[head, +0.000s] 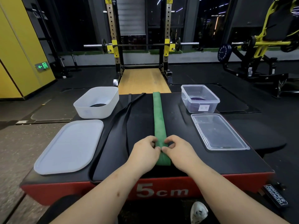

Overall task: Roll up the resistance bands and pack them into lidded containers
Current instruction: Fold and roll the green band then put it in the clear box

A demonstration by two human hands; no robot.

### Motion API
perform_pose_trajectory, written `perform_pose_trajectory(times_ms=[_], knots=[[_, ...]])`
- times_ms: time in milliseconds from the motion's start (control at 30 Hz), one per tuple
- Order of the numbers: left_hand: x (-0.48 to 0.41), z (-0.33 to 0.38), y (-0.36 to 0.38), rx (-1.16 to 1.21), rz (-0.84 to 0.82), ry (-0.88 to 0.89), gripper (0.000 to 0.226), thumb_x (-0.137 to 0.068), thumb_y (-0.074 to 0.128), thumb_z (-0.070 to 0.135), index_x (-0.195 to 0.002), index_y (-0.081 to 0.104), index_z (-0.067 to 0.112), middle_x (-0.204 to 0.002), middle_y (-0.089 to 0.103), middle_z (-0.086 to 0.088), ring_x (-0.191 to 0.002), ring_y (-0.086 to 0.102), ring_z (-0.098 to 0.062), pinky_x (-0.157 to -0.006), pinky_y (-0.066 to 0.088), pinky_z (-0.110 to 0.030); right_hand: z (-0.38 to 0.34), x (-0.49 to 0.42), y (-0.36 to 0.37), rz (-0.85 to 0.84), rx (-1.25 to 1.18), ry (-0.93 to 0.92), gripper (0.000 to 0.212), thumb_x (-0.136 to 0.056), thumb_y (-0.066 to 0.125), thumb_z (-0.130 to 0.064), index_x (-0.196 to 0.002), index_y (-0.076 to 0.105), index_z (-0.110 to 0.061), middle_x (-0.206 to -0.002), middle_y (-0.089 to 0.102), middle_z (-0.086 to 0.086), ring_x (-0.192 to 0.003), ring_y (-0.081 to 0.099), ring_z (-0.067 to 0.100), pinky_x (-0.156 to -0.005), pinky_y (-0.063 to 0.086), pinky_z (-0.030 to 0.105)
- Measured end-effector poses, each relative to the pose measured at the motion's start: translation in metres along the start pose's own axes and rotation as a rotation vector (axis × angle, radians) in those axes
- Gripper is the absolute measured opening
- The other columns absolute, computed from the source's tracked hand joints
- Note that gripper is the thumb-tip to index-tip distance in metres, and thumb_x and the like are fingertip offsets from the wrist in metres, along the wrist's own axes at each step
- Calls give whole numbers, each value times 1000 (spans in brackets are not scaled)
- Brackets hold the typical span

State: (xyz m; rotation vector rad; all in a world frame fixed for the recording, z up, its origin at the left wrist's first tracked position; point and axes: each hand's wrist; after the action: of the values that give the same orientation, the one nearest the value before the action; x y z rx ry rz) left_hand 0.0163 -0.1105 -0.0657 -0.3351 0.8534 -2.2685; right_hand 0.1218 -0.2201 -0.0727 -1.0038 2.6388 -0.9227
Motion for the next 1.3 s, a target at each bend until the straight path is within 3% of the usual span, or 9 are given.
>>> perform_pose_trajectory(times_ms=[100,233,300,433,567,800,1000,1167,1300], knots=[[7,-2,0,-83,21,58,32,-99,57,32,-131,62,29,-124,65,7,-97,58,-6,-73,41,-11,2,2,-2,1,40,-22,17,-97,68,-31,-113,67,-27,-85,61,-10,-76,56,2,-61,38,17],[15,-9,1,-90,13,103,28,-98,61,28,-126,65,30,-118,68,9,-101,63,-5,-83,46,-16,4,6,0,17,68,-51,17,-96,69,-29,-113,66,-28,-82,59,-10,-75,55,1,-60,38,11],[19,-13,3,-96,27,123,25,-98,62,28,-123,66,31,-114,66,10,-97,63,-4,-85,51,-20,3,10,2,19,131,-79,20,-96,68,-31,-116,65,-29,-89,59,-11,-81,56,7,-66,41,17],[22,-15,9,-164,80,245,21,-97,62,24,-117,67,26,-109,62,9,-95,61,-7,-89,51,-26,12,17,-3,70,462,-347,17,-95,65,-34,-108,72,-26,-113,55,-6,-104,52,18,-94,46,35],[17,-27,15,-282,115,367,14,-93,64,26,-105,72,22,-108,60,9,-104,54,-14,-95,47,-32,19,22,-11,-65,490,-539,13,-96,62,-27,-95,74,-25,-99,64,-10,-100,57,17,-92,47,37],[28,-38,8,-264,16,621,16,-91,62,37,-92,71,23,-97,64,16,-104,55,-8,-97,44,-32,27,25,-16,-119,429,-543,13,-95,62,-26,-93,75,-26,-93,63,-13,-98,56,10,-88,45,29],[28,-46,4,-311,-52,665,22,-89,63,43,-95,71,24,-104,62,17,-110,55,-8,-97,44,-37,30,35,-20,-125,412,-513,19,-92,57,-40,-108,67,-36,-106,65,-19,-106,58,3,-93,49,30],[26,-49,6,-303,-45,722,20,-92,66,39,-94,76,21,-105,64,16,-107,57,-11,-96,46,-36,34,39,-24,-157,425,-495,24,-89,74,-44,-111,73,-35,-129,63,-24,-125,51,-4,-108,41,23],[28,-50,3,-313,-69,718,24,-92,65,40,-100,74,19,-108,66,11,-109,58,-12,-99,46,-33,35,34,-19,-158,411,-509,18,-88,76,-39,-102,77,-28,-125,62,-25,-125,43,-4,-107,37,22]])
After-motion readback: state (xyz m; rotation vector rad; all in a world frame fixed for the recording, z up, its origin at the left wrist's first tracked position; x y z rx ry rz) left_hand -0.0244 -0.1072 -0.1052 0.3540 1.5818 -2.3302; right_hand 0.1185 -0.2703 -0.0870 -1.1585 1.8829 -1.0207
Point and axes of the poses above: each hand's wrist, its own x-axis away from the middle knuckle, its own y-axis out of the palm, z = x × y
